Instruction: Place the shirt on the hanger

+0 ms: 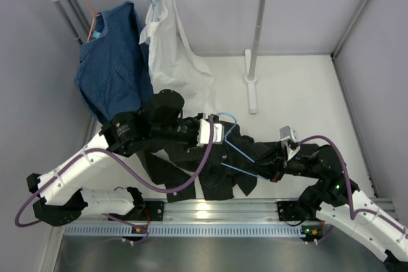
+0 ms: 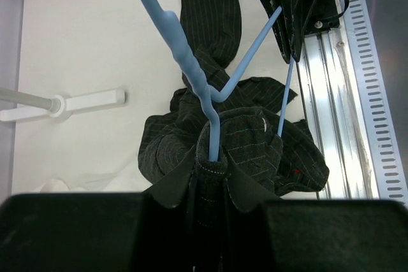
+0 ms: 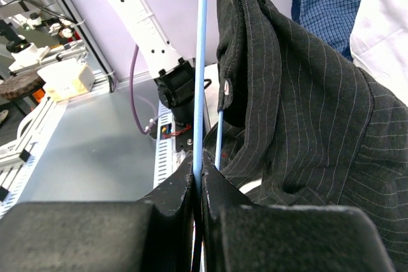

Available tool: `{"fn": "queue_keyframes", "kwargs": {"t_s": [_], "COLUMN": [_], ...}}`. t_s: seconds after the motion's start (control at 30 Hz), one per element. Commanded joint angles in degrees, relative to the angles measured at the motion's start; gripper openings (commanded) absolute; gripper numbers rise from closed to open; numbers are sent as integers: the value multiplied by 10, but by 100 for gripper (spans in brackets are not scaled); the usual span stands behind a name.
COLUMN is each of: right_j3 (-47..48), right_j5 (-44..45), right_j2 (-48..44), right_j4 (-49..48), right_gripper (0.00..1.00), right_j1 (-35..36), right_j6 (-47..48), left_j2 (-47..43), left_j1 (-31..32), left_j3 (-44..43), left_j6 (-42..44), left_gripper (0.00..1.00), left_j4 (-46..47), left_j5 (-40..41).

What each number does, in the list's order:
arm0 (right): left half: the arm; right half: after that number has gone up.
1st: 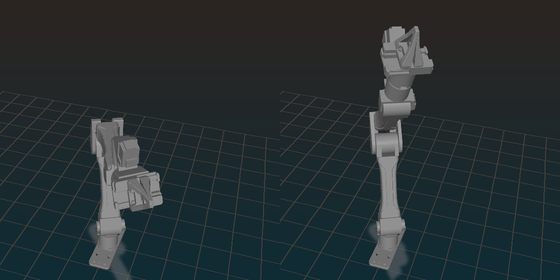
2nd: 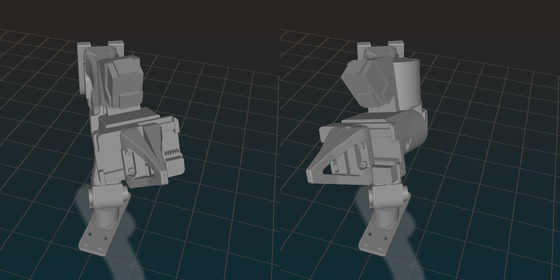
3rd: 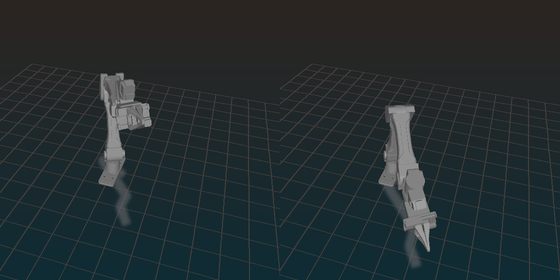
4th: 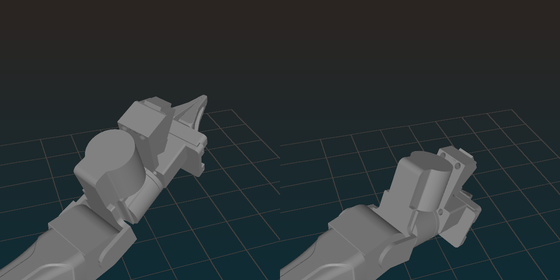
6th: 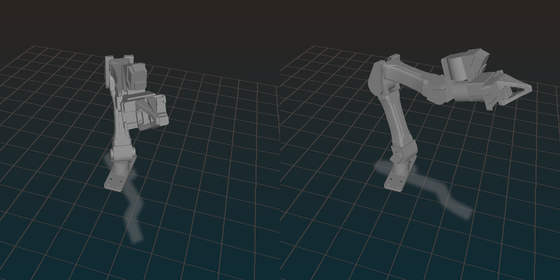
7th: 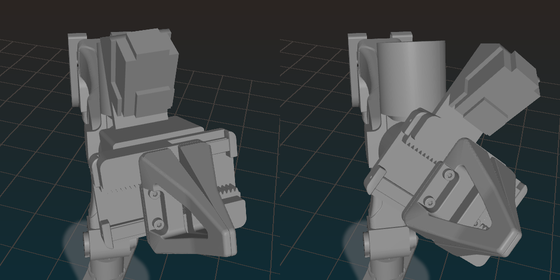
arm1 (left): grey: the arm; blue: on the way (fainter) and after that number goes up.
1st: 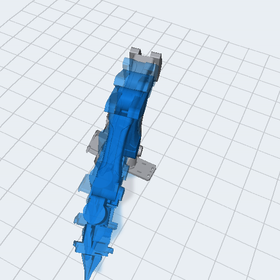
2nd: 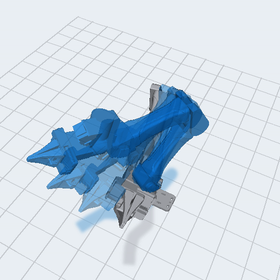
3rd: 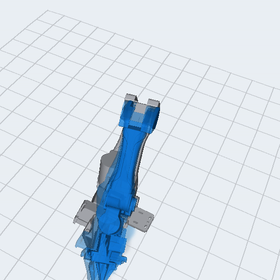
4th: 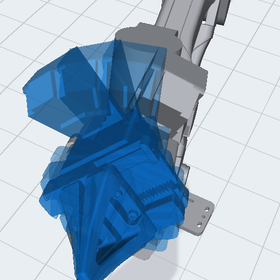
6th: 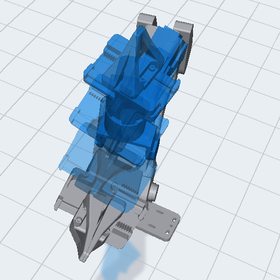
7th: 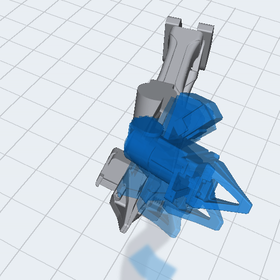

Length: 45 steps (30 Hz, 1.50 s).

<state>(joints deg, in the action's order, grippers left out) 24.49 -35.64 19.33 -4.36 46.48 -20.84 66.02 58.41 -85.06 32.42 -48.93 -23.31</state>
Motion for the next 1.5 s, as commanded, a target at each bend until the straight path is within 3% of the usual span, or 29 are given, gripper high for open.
{"fn": "queue_keyframes", "kwargs": {"t_s": [0.0, 0.17, 0.27, 0.43, 0.53, 0.57, 0.67, 0.83, 0.93, 0.97, 1.07, 1.17, 1.37, 1.47], "right_j3": [33, 31, 30, 29, 26, 25, 27, 2, -30, -37, -38, -26, -35, -57], "right_j5": [4, -1, 3, 24, 64, 85, 141, 258, 263, 261, 235, 242, 283, 254], "right_j2": [14, 28, 27, 20, 2, -5, -39, -109, -134, -128, -61, 16, 85, 103], "right_j4": [-72, -93, -93, -78, -51, -43, 6, 69, 45, 27, 0, -29, -83, -150], "right_gripper": [0, 0, 0, 0, 30, 55, 99, 100, 99, 93, 74, 66, 61, 61], "right_j1": [9, 10, 11, 11, 11, 10, 10, 10, 11, 10, 10, 12, 14, 16], "right_j6": [-3, -10, -10, -2, 2, 4, 3, -66, -109, -124, -155, -166, -197, -213], "left_j2": [4, 3, -8, -26, -48, -55, -80, -110, -106, -104, -96, -99, -113, -124], "left_j1": [6, 6, 6, 6, 6, 6, 6, 6, 6, 6, 6, 6, 6, 6], "left_j3": [-13, -7, 9, 23, 41, 45, 73, 113, 124, 124, 124, 133, 159, 171], "left_j6": [-23, -29, -35, -48, -55, -59, -85, -136, -157, -166, -185, -200, -208, -206], "left_gripper": [14, 12, 0, 0, 0, 0, 0, 0, 0, 0, 0, 0, 0, 0], "left_j4": [45, 48, 63, 84, 106, 112, 141, 209, 230, 233, 243, 262, 284, 294], "left_j5": [-60, -66, -58, -21, 23, 46, 116, 242, 302, 310, 324, 330, 374, 372]}}
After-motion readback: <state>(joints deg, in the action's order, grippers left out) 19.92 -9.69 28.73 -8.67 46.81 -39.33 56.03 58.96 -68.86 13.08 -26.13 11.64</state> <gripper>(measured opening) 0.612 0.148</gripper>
